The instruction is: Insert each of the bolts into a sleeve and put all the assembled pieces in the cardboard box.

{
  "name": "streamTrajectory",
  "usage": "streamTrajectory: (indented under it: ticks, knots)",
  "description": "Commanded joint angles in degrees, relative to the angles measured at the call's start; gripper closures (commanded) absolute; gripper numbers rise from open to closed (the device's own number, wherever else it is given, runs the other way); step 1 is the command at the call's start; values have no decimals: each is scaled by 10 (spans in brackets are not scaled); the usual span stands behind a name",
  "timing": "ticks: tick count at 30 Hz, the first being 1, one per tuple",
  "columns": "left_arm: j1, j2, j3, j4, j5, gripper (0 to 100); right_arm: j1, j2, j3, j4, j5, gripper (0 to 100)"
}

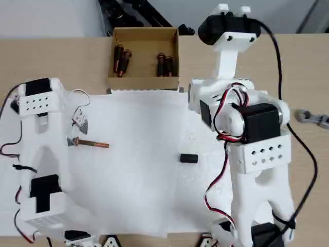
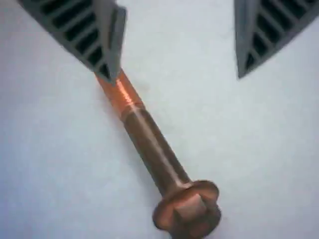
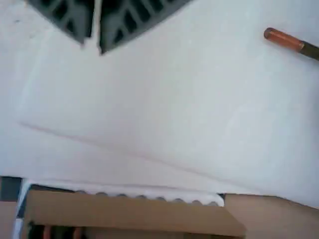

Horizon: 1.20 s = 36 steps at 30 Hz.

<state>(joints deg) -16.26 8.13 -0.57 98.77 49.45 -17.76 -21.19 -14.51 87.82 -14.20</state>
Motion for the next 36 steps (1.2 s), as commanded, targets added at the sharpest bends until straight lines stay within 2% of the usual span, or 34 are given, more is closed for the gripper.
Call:
streamTrajectory:
  ticks: [1, 5, 11, 16, 23, 31, 36]
  knots:
    - [3, -3, 0, 0, 20, 819, 1, -12, -3, -9, 7, 994]
    - [0, -3, 31, -18, 61, 814, 1, -12, -3, -9, 7, 994]
    - [0, -7, 128, -136, 98, 814, 1, -12, -3, -9, 7, 994]
    - [0, -3, 133, -150, 120, 814, 1, -12, -3, -9, 7, 994]
    - [-1, -3, 138, -162, 135, 814, 1, -12, -3, -9, 7, 994]
    - [-1, -3, 225, -288, 135, 815, 1, -12, -3, -6, 7, 995]
    - [-1, -3, 257, -328, 135, 815, 1, -12, -3, -7, 6, 995]
